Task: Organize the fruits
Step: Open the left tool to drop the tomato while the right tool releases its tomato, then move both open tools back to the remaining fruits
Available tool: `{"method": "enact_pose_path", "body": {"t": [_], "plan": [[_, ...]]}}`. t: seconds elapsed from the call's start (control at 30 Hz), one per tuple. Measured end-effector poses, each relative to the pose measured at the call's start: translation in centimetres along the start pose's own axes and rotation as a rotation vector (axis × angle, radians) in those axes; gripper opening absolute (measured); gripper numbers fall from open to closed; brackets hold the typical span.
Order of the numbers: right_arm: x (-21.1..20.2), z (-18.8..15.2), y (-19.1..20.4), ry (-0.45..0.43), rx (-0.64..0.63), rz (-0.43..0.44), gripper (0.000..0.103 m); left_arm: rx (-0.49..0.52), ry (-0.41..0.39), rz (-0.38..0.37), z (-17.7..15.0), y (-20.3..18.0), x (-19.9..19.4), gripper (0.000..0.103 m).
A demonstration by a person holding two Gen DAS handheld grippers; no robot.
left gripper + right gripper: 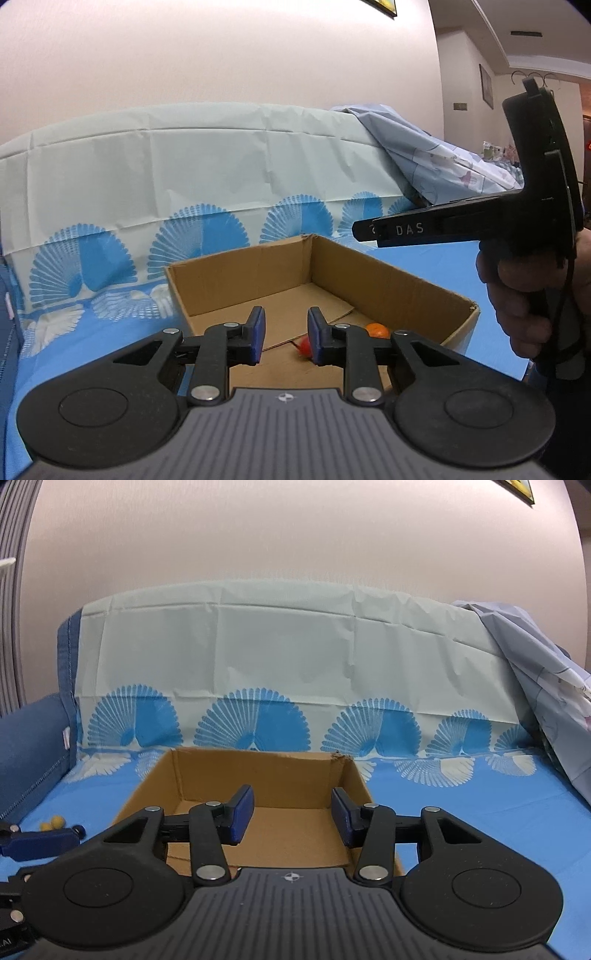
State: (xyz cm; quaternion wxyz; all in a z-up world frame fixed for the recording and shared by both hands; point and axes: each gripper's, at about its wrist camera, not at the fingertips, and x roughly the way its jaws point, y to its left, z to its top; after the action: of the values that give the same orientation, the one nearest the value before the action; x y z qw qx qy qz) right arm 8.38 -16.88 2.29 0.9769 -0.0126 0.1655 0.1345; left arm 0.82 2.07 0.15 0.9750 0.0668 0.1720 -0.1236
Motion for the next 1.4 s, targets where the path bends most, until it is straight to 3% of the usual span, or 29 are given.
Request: {"method": "enact_pose_path", "body": {"t": [0.33, 0.63, 0.8, 0.87, 1.03, 1.4], "plan": [[-1.5, 0.3, 2.8, -0.045, 0.057, 0.052, 0.047, -0.052, 0.079, 0.062, 0.9, 4.4, -1.5, 0.028], [-0.8, 0.1, 6.1, -0.039, 0.054, 0.115, 0.047, -0.111, 0.054, 0.202, 4.1, 13.1, -3.2, 0.028], [-0.1, -0.1, 8.2, -0.024, 0.038, 0.156, 0.047, -0.243, 0.161, 0.268, 1.2, 16.8, -1.7, 0.017], [0.2, -0.3, 9.2, -0.021, 0.027, 0.175, 0.047, -0.287, 0.127, 0.261, 1.2, 17.7, -2.0, 0.017], [0.5, -0.7, 12.2, -0.019, -0.014, 0.244, 0.048, -0.367, 0.136, 0.251, 0.8, 19.3, -1.4, 0.017], [1.7, -2.4, 19.1, 0.024, -0.111, 0.417, 0.048, -0.644, 0.176, 0.311, -1.5, 24.9, -0.5, 0.017]]}}
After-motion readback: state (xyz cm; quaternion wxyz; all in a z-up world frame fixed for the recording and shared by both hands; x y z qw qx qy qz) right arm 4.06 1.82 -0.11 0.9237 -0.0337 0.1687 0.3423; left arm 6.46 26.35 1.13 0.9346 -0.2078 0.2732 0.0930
